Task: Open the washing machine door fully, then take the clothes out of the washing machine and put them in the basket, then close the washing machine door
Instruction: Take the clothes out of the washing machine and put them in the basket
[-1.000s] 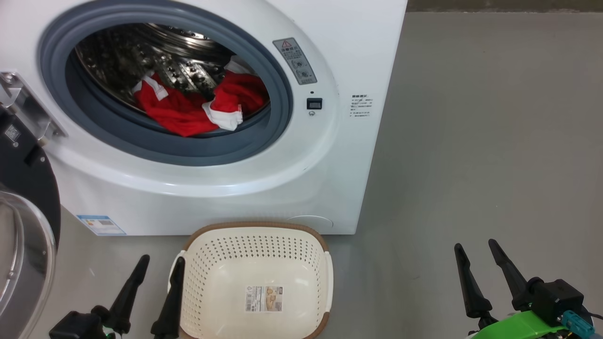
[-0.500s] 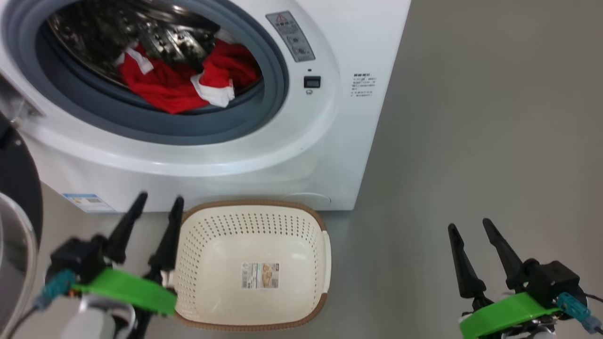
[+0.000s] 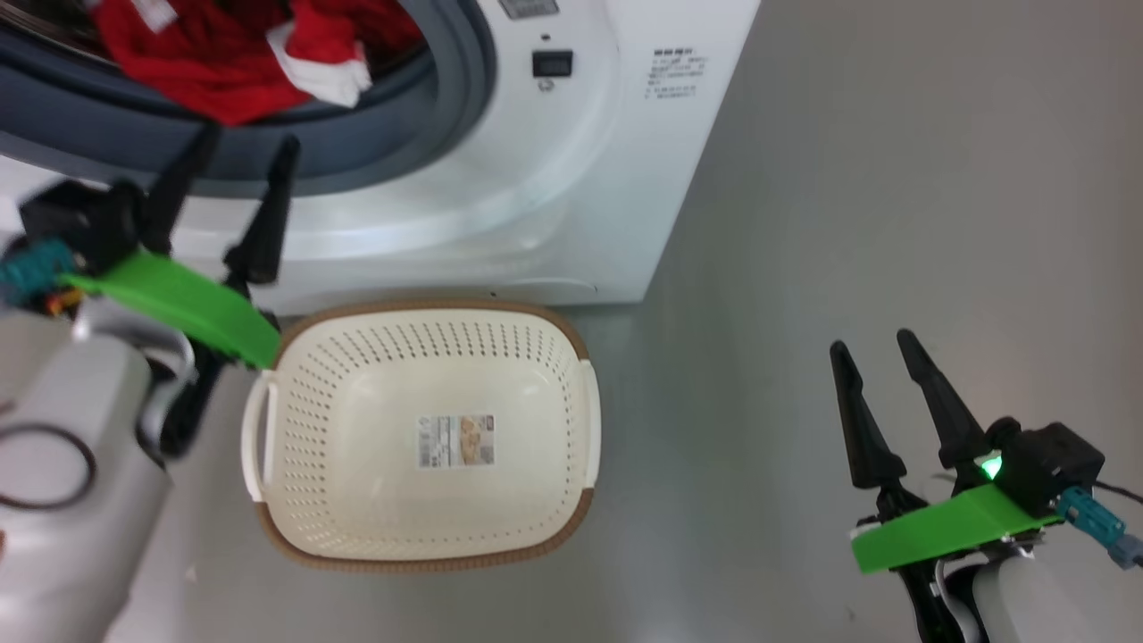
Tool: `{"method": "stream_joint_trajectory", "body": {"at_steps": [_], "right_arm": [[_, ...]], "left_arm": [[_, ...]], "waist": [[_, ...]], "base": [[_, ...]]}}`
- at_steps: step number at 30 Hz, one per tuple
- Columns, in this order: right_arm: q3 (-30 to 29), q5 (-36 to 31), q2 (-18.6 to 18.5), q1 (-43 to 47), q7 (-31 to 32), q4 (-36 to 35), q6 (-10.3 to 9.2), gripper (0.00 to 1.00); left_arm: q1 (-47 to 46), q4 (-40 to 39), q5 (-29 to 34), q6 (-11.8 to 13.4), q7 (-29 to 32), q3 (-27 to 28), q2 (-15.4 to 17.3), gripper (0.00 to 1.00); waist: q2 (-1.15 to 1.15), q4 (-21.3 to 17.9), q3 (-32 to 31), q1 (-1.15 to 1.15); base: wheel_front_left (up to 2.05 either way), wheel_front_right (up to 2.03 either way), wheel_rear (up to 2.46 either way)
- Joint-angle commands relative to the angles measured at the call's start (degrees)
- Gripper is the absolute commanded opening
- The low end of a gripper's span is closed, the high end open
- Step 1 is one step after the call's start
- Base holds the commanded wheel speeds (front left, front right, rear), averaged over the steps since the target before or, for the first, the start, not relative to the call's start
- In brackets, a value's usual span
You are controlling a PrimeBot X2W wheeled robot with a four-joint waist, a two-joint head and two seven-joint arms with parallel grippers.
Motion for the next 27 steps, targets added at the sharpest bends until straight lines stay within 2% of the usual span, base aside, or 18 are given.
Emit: {"method": "stream_joint_trajectory", "body": {"at_steps": [1, 8, 15, 21, 27], "right_arm": [[1.7, 0.5, -0.2, -1.4, -0.5, -1.7, 0.26, 1.0], [2.7, 1.2, -0.2, -3.8, -0.5, -2.4, 0.26, 1.0], [4.7, 1.9, -0.2, -4.7, -0.5, -3.0, 0.26, 1.0], [5.7, 2.2, -0.2, -4.4, -0.5, -3.5, 0.26, 1.0], [6.3, 2.2, -0.2, -4.1, -0.5, -4.1, 0.26, 1.0]], "left_arm": [[-3.5, 0.2, -1.3, 0.1, -0.3, 0.5, 3.5, 1.0], [-14.9, 6.5, -9.9, 0.1, 1.1, -8.9, 7.3, 1.0], [-21.1, 10.1, -17.4, 0.1, 1.6, -16.4, 11.7, 1.0], [-25.3, 12.0, -21.6, 0.1, 0.8, -20.4, 14.5, 1.0], [-28.7, 12.9, -24.0, 0.1, 0.1, -23.8, 15.7, 1.0]], "waist": [[0.0, -2.4, 5.2, 0.0], [0.0, -4.0, 10.2, 0.0], [0.0, -6.3, 12.6, 0.0], [0.0, -7.7, 14.3, 0.0], [0.0, -8.2, 16.0, 0.0]], "base": [[0.0, 0.0, 0.0], [0.0, 0.0, 0.0], [0.0, 0.0, 0.0], [0.0, 0.0, 0.0], [0.0, 0.0, 0.0]]}}
